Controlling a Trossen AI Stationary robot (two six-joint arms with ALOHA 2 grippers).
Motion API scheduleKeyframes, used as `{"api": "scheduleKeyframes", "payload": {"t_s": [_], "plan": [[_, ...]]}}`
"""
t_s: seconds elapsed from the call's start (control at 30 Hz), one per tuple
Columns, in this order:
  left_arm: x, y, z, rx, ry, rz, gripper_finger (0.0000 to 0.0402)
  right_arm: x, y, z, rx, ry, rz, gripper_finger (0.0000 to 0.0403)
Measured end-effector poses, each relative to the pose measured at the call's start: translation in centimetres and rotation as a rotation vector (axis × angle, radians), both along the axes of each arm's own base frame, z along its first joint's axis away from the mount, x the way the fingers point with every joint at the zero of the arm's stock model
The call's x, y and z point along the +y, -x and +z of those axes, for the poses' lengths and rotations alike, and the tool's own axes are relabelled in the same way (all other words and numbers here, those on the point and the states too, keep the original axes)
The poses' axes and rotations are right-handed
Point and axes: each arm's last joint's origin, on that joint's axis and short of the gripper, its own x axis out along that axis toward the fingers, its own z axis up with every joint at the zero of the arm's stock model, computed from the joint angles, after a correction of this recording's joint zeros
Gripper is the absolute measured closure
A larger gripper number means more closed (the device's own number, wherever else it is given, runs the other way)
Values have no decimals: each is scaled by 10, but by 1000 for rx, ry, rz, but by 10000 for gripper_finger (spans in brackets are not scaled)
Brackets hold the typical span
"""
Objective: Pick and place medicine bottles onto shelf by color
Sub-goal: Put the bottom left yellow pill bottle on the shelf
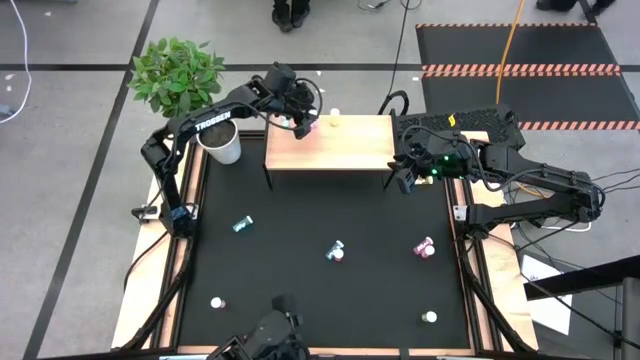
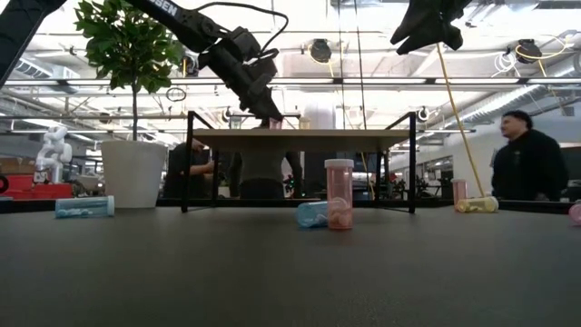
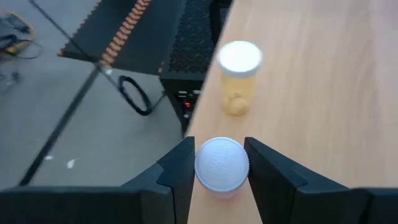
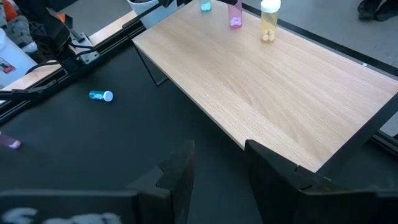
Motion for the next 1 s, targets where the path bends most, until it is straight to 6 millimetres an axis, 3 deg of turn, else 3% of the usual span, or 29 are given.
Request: {"api": "scheduleKeyframes", "payload": {"t_s": [0.6,1.0], "plan": [[3,5,-1,18,15,30,264,0,0,0,2,-1,1,266],[3,5,-1,19,23,34,223,0,0,0,3,1,2,266]]}}
